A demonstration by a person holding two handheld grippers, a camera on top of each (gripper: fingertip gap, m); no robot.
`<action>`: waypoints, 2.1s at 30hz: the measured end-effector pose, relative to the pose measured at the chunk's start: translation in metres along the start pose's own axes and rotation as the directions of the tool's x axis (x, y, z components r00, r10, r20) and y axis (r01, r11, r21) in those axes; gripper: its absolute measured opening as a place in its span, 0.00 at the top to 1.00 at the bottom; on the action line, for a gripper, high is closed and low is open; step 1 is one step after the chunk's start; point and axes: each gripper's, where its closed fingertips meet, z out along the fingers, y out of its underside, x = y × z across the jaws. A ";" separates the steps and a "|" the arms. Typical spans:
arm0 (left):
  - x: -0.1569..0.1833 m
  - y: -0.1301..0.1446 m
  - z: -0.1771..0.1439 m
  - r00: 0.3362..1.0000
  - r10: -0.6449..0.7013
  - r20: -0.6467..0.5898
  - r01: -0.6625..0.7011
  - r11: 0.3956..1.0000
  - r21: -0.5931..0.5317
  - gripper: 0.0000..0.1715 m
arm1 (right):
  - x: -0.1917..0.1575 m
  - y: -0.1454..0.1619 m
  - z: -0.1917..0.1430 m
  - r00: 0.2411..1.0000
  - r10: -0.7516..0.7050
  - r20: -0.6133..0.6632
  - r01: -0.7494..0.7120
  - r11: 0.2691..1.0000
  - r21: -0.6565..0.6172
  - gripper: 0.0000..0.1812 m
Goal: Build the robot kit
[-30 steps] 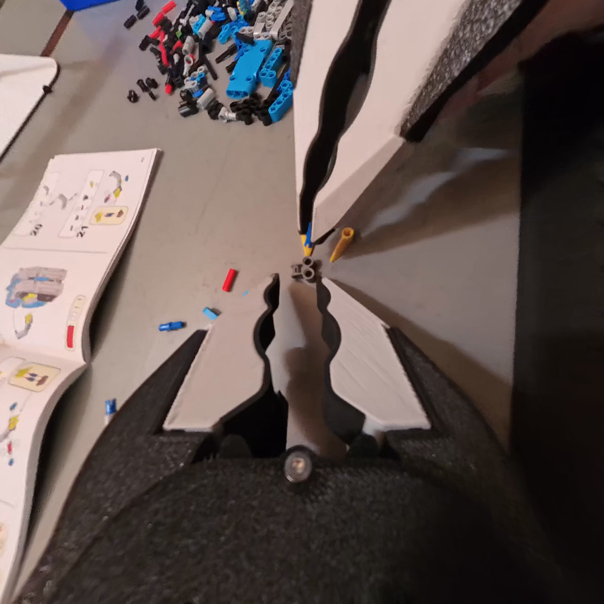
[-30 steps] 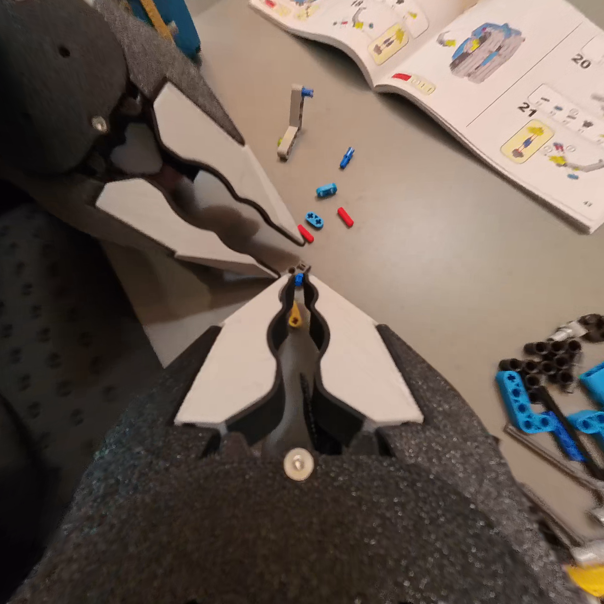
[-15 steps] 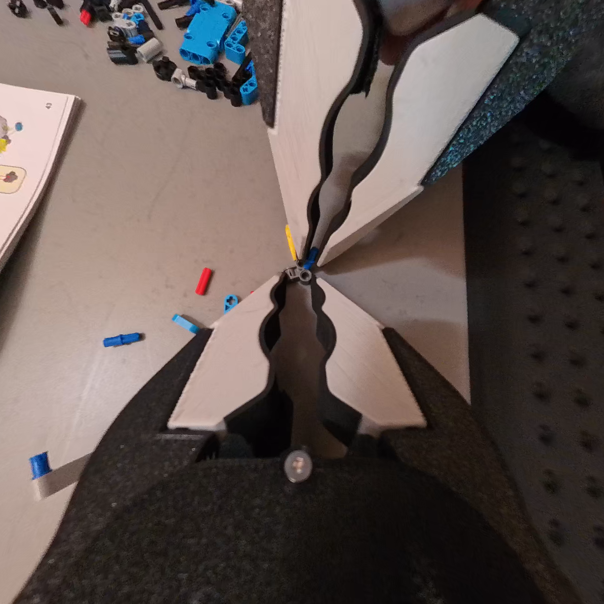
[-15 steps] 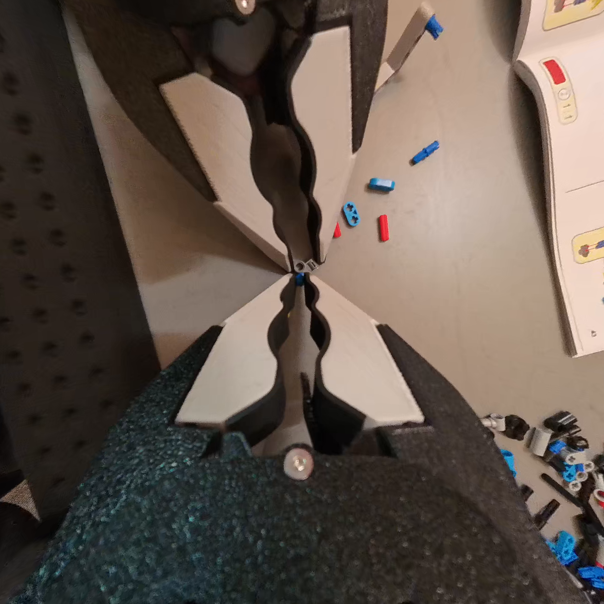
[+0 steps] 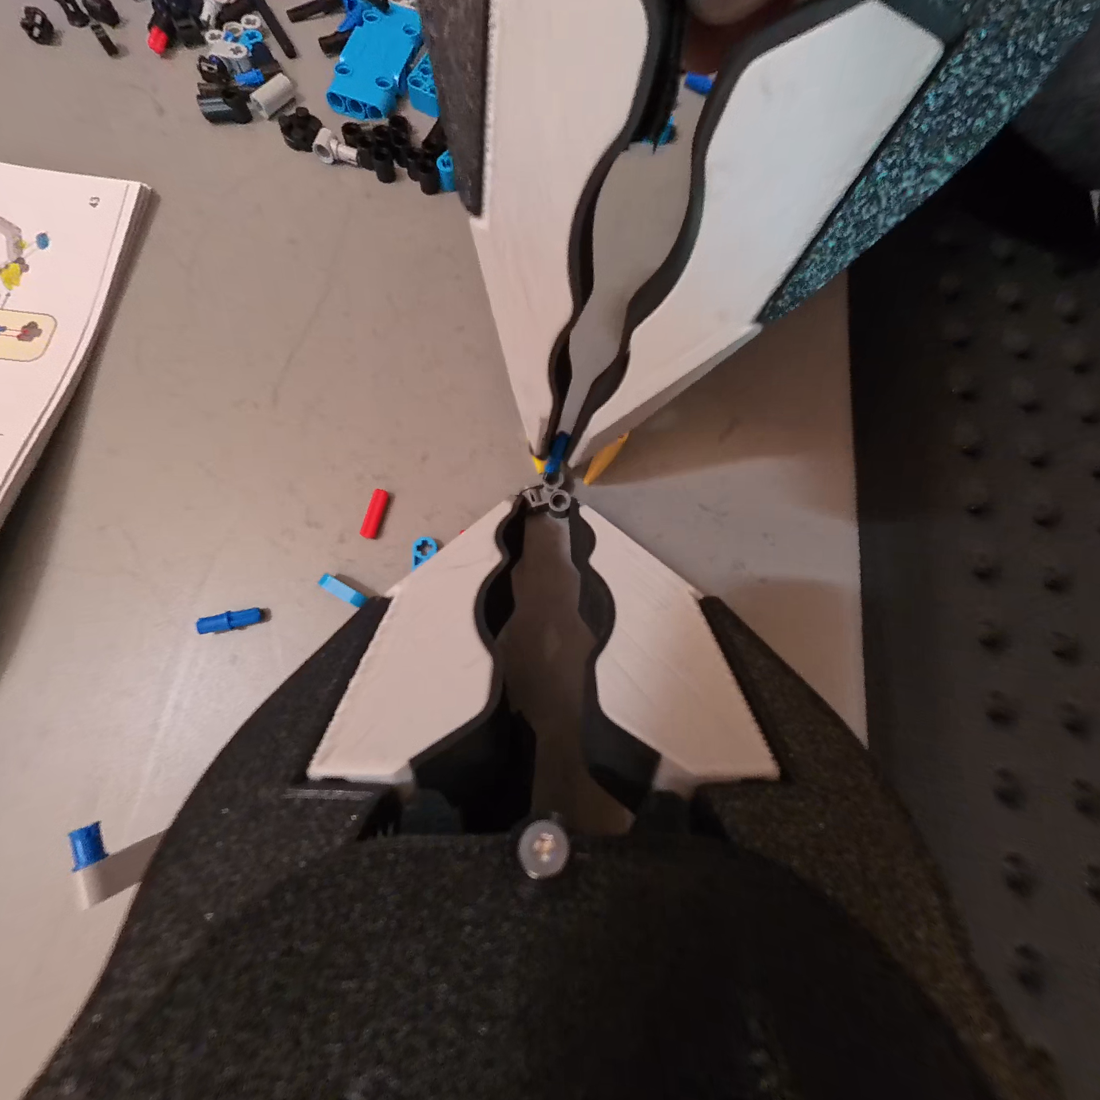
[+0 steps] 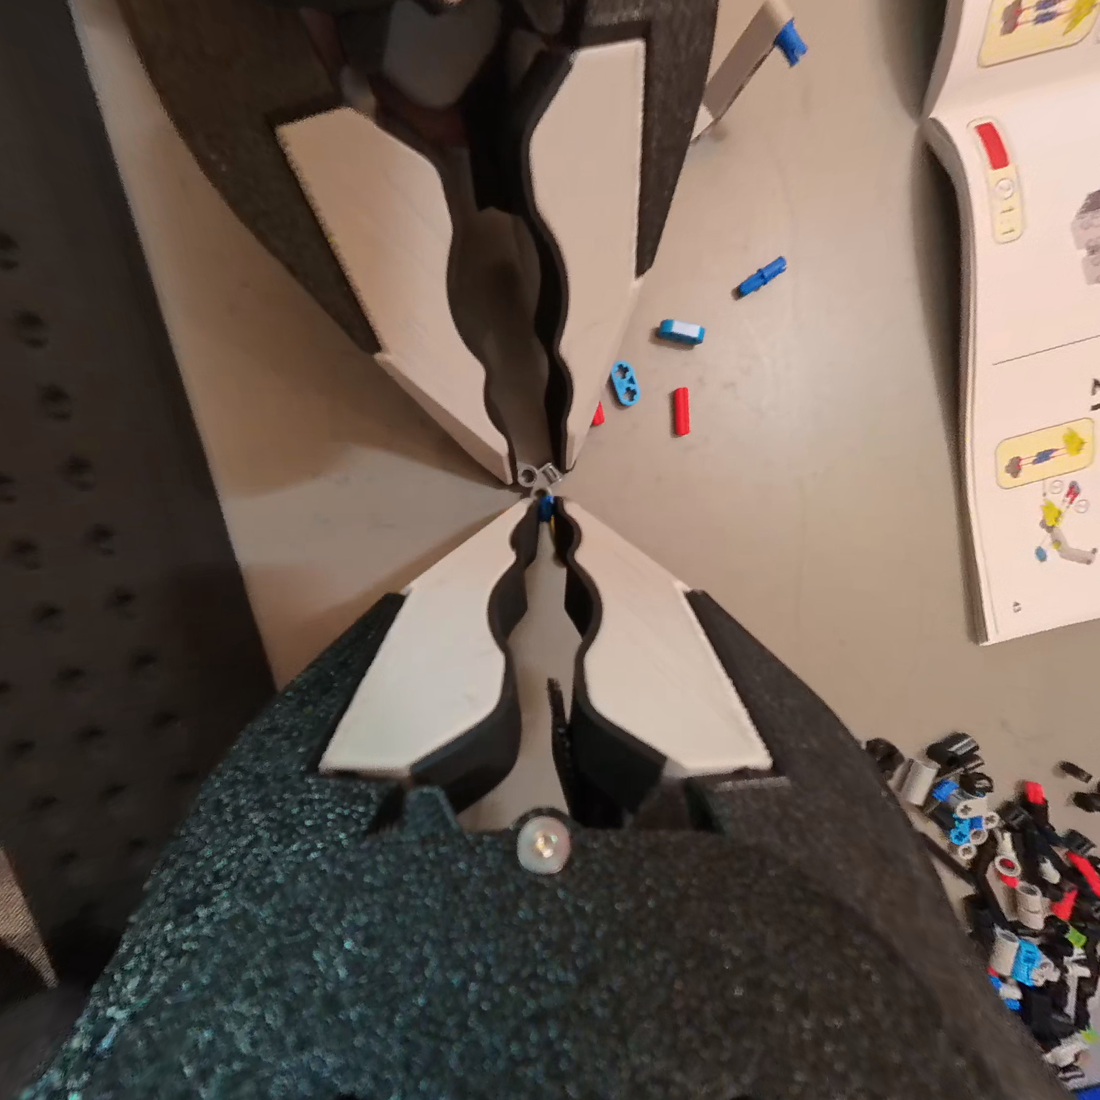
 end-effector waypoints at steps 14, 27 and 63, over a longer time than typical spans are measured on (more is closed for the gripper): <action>0.000 0.001 0.000 0.999 0.036 0.025 -0.036 0.999 -0.002 0.91 | -0.003 -0.003 0.002 0.999 -0.025 0.020 0.025 1.000 -0.003 0.98; 0.001 0.001 0.000 0.999 0.044 0.030 -0.044 0.999 -0.002 0.91 | -0.003 -0.003 0.004 0.996 -0.078 0.037 0.079 0.996 -0.034 0.98; 0.003 0.000 -0.001 1.000 0.014 -0.011 -0.014 1.000 0.002 0.92 | -0.003 -0.004 0.003 0.980 0.115 0.160 -0.160 0.940 0.303 0.97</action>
